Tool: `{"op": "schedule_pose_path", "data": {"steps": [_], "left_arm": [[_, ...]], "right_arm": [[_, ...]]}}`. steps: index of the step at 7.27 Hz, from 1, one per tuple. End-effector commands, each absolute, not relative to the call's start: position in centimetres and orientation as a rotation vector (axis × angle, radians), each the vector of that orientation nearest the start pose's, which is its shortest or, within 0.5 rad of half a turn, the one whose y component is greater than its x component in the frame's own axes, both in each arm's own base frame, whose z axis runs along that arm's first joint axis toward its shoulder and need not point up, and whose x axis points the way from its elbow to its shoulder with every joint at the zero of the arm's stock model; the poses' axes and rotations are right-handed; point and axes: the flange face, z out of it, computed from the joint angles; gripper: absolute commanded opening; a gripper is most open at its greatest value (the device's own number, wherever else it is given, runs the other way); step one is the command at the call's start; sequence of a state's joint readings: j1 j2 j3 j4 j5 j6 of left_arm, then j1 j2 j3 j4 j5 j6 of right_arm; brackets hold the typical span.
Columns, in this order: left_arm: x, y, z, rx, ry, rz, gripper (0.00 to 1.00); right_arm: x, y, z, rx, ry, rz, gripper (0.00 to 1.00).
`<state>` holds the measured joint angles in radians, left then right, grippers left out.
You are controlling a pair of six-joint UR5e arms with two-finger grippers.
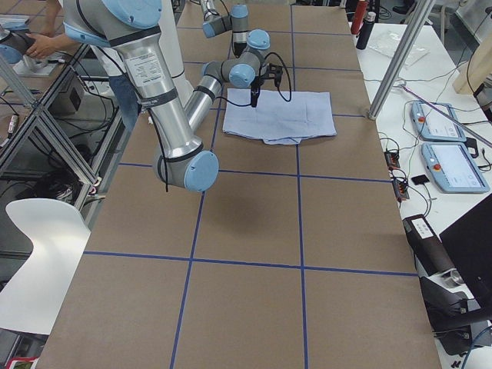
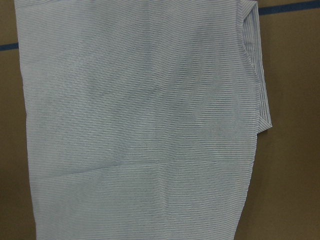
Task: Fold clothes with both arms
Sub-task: 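Move the right gripper to the shirt's side while the left lowers nearby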
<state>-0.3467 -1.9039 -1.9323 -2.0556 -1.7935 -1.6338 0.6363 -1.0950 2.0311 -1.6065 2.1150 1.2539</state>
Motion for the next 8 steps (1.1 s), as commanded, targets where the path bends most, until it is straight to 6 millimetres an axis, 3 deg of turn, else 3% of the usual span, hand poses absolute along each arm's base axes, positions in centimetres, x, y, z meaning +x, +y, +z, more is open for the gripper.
{"op": "schedule_pose_path", "data": {"steps": [1,4,7,8], "left_arm": [[53.0,-25.9,26.2,-0.064,1.166,-0.210,0.77],[53.9,-26.3,27.9,-0.062,1.125,-0.220,0.71],[54.0,-26.4,28.3,-0.064,1.108,-0.223,0.48],[54.2,-26.6,28.5,-0.063,1.104,-0.224,0.46]], "right_arm": [[-39.8,-39.0,19.7,-0.059,-1.014,0.061,1.00],[-39.9,-38.9,19.8,-0.075,-1.012,0.082,1.00],[-40.6,-38.2,19.8,-0.086,-1.011,0.073,1.00],[-40.9,-37.8,20.1,-0.098,-1.006,0.079,1.00]]}}
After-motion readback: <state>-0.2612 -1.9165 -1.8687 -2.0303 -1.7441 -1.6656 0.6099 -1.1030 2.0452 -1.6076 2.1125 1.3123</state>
